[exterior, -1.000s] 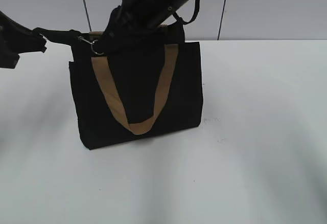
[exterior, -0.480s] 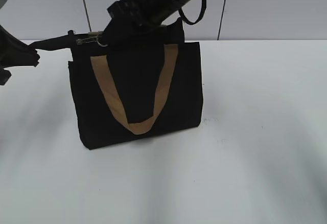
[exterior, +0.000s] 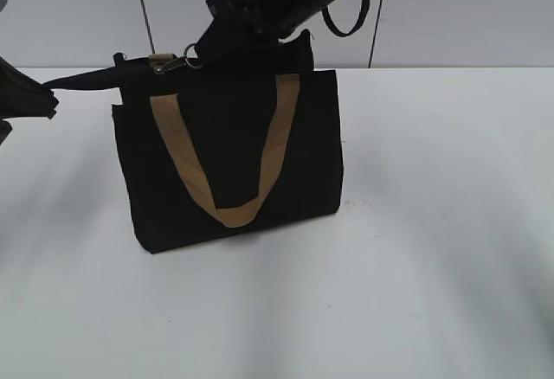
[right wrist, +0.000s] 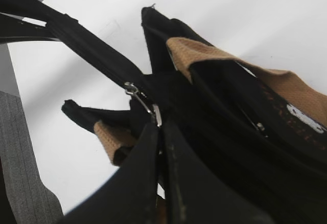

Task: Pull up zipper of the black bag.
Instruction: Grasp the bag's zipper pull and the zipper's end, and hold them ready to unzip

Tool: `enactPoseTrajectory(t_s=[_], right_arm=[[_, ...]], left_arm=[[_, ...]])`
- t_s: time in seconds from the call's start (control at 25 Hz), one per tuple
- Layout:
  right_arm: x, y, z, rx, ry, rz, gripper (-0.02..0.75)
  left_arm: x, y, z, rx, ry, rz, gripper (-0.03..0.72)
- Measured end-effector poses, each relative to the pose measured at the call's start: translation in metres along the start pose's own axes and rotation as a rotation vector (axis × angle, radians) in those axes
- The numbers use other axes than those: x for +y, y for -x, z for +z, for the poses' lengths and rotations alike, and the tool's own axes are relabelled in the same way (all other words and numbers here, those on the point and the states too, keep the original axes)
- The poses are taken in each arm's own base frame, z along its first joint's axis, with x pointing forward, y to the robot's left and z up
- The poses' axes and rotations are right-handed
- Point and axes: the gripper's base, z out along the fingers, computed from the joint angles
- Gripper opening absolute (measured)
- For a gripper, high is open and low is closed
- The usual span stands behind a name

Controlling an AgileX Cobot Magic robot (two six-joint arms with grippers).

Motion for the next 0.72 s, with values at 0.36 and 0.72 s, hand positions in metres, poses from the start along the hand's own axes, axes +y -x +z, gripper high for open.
enactPoseTrajectory(t_s=[0.36, 0.72], right_arm=[[-0.023, -0.003, -0.017, -0.008, -0.023, 0.043, -0.001], [-0.052, -0.008, -0.041, -0.022, -0.066, 0.092, -0.001]], left_arm=[[0.003, -0.006, -0.002, 0.018, -0.006, -0.043, 0.029], [0.003, -0.006, -0.003, 0.018, -0.005, -0.045, 0.029]])
